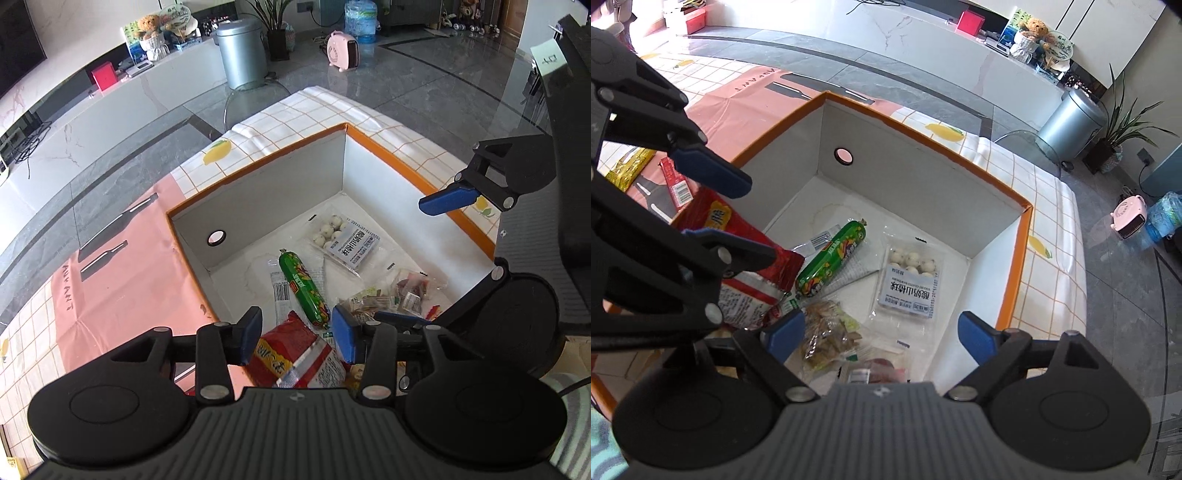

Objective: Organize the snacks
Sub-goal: 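Open both tools to drop the sausage and packet into the box, then move both tools out of the box toward the yellow snack and red bar, then grasp the yellow snack with the left tool while the right tool grasps the red bar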

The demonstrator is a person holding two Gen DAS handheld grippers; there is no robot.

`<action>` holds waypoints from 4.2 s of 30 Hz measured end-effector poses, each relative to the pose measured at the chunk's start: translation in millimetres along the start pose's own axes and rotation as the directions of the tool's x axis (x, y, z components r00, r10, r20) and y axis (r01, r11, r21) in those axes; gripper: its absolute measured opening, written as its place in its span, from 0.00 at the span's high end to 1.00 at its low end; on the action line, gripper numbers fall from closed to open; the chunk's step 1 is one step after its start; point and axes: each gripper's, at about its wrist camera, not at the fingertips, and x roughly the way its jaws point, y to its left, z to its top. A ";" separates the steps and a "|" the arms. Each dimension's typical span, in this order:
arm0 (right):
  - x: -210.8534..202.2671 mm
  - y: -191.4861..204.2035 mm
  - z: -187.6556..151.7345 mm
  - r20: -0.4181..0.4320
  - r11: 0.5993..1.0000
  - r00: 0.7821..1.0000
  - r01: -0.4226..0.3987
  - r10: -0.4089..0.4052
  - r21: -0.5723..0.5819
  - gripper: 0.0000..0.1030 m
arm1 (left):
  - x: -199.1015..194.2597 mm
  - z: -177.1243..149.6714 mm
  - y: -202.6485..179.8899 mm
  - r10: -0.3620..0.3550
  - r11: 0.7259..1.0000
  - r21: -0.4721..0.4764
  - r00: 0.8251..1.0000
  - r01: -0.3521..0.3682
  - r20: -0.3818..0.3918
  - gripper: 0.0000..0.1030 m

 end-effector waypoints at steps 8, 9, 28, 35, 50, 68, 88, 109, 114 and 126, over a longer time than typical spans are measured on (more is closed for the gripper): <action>-46.2 17.2 -8.9 0.086 0.999 0.996 0.020 -0.023 0.028 0.15 | -55.9 -24.2 4.5 0.039 0.998 -0.051 0.993 -0.033 0.112 0.47; -52.0 19.9 -9.4 0.102 0.999 0.995 0.017 -0.021 0.040 0.15 | -62.2 -28.8 5.4 0.053 0.997 -0.058 0.991 -0.046 0.126 0.47; -112.2 123.7 -49.9 0.352 0.965 0.933 -0.154 0.071 0.214 0.16 | -142.8 -162.1 42.4 0.286 0.931 -0.302 0.925 -0.206 0.250 0.47; -100.7 178.8 -61.4 0.425 0.949 0.895 -0.241 0.136 0.205 0.30 | -134.1 -216.6 65.3 0.273 0.886 -0.434 0.941 -0.164 0.202 0.56; -25.5 235.5 -39.5 0.370 0.956 0.917 -0.228 0.148 0.183 0.39 | -91.4 -260.9 118.2 0.259 0.786 -0.613 0.942 -0.076 0.214 0.48; 81.1 219.4 43.2 0.335 0.976 0.942 -0.067 -0.006 0.206 0.17 | -4.9 -230.6 189.3 0.305 0.739 -0.659 0.942 -0.143 0.138 0.15; 94.5 235.6 46.0 0.308 0.981 0.947 -0.142 0.096 0.132 0.60 | 9.3 -235.6 193.9 0.289 0.741 -0.653 0.952 -0.157 0.099 0.39; 69.7 265.4 28.7 0.360 0.975 0.913 -0.220 0.191 0.041 0.46 | -16.4 -269.2 181.4 0.260 0.692 -0.713 0.960 -0.111 0.102 0.25; 75.9 265.4 36.6 0.382 0.968 0.896 -0.250 0.227 0.010 0.50 | -14.8 -267.8 185.5 0.268 0.674 -0.728 0.960 -0.125 0.083 0.21; 81.0 263.7 34.2 0.358 0.961 0.900 -0.276 0.247 0.031 0.77 | -6.6 -255.4 176.6 0.302 0.708 -0.682 0.952 -0.183 0.058 0.30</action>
